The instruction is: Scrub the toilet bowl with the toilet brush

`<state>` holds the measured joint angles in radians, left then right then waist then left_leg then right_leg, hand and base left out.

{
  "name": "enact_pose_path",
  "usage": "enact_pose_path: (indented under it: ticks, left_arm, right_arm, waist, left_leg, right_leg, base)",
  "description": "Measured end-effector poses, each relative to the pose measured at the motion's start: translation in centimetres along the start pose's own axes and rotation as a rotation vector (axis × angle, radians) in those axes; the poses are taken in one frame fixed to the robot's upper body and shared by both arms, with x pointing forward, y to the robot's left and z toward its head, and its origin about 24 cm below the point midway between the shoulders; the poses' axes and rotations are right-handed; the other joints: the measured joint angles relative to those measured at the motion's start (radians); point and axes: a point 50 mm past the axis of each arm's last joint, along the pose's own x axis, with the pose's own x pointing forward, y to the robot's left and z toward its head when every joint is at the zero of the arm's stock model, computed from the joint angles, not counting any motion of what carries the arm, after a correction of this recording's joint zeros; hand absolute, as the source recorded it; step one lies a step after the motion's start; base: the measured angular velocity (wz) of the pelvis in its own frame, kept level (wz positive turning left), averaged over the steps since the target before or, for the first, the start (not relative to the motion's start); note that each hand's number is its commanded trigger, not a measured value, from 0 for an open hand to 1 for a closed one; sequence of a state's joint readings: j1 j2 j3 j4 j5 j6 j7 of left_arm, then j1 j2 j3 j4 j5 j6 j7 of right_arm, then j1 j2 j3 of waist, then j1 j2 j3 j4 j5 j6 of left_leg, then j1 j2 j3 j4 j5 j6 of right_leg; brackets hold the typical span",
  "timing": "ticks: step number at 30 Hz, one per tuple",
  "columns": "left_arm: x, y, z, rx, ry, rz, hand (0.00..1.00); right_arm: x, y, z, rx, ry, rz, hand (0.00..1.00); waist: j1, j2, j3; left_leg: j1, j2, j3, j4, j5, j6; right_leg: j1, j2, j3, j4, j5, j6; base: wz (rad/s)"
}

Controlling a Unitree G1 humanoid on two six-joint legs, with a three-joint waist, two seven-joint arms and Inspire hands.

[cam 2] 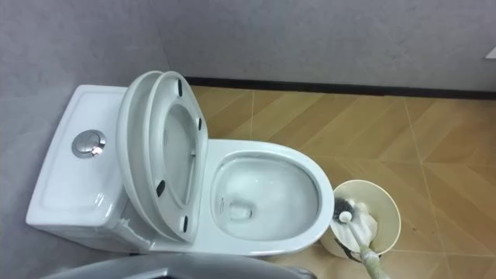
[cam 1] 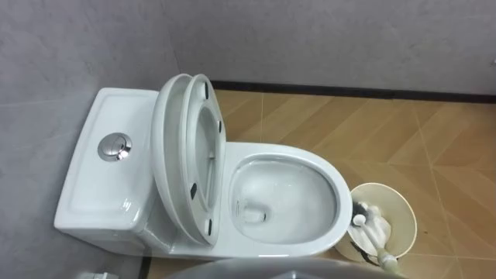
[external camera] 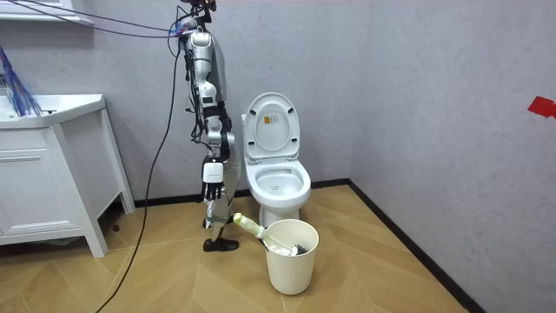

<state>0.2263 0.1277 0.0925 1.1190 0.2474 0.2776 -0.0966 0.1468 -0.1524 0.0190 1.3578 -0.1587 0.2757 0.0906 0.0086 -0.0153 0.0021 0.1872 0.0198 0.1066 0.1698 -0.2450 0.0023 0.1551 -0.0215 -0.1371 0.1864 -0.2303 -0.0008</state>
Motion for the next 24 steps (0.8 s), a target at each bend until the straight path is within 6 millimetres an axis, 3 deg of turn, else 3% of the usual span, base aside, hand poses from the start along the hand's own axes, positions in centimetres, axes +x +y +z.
enact_pose_path:
  ticks: [16, 24]
  left_arm:
    - [0.0, 0.1, -0.1, -0.003, 0.002, 0.021, 0.00]
    - [0.0, 0.3, -0.3, -0.006, 0.006, 0.049, 0.00]
  right_arm:
    - [-0.2, -0.7, 1.1, 0.049, -0.027, -0.074, 0.00]
    - [-0.3, -1.5, 1.6, 0.203, -0.084, -0.173, 0.00]
  waist:
    - [-0.009, 0.004, 0.0003]
    - [-0.032, 0.006, -0.0006]
  left_leg:
    - [-0.004, 0.000, -0.004, -0.006, 0.000, 0.000]
    - [-0.003, -0.001, -0.001, -0.003, 0.000, 0.000]
  right_leg:
    - [0.001, 0.001, 0.006, -0.002, 0.000, 0.000]
    - [0.001, -0.001, 0.000, -0.001, 0.000, 0.000]
  base:
    - [0.00]
    - [0.00]
